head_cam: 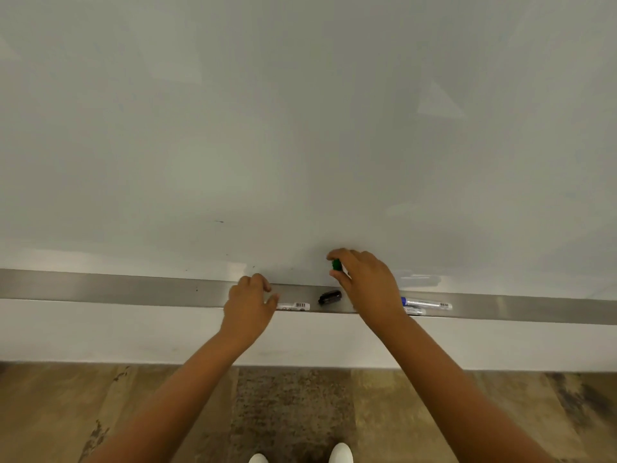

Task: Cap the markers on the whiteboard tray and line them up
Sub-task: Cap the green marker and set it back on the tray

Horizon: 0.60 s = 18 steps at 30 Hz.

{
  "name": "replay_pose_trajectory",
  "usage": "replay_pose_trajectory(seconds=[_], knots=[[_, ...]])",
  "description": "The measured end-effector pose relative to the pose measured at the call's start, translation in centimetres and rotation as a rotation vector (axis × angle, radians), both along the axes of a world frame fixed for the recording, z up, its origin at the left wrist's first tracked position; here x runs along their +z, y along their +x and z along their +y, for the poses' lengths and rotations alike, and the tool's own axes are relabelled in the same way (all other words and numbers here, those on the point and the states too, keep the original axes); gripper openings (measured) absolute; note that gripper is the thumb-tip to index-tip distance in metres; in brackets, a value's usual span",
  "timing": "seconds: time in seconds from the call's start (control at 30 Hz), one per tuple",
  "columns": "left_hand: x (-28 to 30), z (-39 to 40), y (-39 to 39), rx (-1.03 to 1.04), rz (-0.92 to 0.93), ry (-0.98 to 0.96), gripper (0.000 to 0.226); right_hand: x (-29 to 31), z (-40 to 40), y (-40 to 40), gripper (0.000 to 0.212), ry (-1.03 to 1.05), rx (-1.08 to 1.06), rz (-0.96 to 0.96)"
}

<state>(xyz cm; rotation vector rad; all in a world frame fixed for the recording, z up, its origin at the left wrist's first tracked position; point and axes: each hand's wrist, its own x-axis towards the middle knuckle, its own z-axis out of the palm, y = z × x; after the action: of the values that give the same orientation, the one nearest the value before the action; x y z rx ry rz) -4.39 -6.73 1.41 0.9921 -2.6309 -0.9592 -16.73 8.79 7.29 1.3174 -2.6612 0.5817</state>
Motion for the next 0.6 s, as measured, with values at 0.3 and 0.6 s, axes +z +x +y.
replay_pose_trajectory(seconds=[0.3, 0.6], knots=[[-2.4, -0.8, 1.0, -0.146, -0.188, -0.247, 0.023, -5.4, 0.8, -2.0, 0.035, 0.310, 0.115, -0.042], [-3.2, -0.7, 0.1, -0.241, -0.222, -0.328, 0.026, -7.1, 1.3, -1.3, 0.029, 0.406, 0.042, -0.116]])
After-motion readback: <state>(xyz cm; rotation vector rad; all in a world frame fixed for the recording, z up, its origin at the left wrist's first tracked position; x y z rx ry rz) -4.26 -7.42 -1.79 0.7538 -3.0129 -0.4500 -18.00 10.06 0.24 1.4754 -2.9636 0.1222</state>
